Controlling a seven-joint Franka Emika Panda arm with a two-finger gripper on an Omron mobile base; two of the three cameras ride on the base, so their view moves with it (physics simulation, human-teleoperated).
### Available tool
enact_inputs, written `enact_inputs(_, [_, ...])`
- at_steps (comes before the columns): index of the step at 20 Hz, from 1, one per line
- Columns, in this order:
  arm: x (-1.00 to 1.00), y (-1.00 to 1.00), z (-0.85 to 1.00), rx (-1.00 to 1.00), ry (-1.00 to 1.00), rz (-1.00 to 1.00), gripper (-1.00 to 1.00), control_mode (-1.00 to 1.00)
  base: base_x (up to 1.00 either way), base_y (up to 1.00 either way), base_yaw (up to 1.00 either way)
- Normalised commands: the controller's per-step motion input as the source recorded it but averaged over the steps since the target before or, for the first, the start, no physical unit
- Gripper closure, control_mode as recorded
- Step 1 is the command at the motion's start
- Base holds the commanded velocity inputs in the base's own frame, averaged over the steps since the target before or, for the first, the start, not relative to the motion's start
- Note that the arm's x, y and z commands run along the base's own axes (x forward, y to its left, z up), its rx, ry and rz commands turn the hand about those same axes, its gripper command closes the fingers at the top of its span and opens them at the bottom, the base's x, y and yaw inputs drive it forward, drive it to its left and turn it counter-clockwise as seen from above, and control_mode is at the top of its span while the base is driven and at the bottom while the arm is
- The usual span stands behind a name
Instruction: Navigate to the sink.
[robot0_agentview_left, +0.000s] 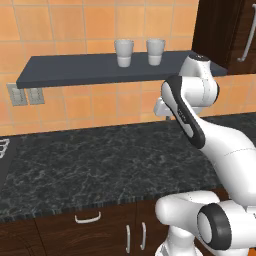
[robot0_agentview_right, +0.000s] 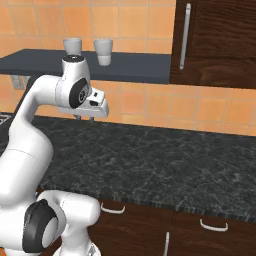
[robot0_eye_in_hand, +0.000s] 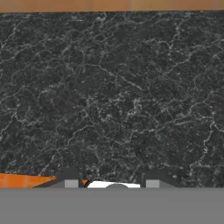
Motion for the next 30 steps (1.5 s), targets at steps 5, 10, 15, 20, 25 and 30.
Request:
enact_inputs(5, [0.0, 0.0, 0.0, 0.0, 0.0, 0.0, -1.0, 1.0, 0.0, 0.0, 0.0])
enact_inputs(10, [0.0, 0.0, 0.0, 0.0, 0.0, 0.0, -1.0, 1.0, -0.11, 0.02, 0.0])
enact_inputs(15, [0.0, 0.0, 0.0, 0.0, 0.0, 0.0, -1.0, 1.0, -0.71, 0.02, -0.33])
enact_inputs(20, [0.0, 0.0, 0.0, 0.0, 0.0, 0.0, -1.0, 1.0, -0.31, 0.0, -0.91])
enact_inputs(25, [0.0, 0.0, 0.0, 0.0, 0.0, 0.0, -1.0, 1.0, -0.09, 0.0, -0.99])
enact_inputs(30, [0.0, 0.0, 0.0, 0.0, 0.0, 0.0, -1.0, 1.0, -0.02, 0.0, -1.0])
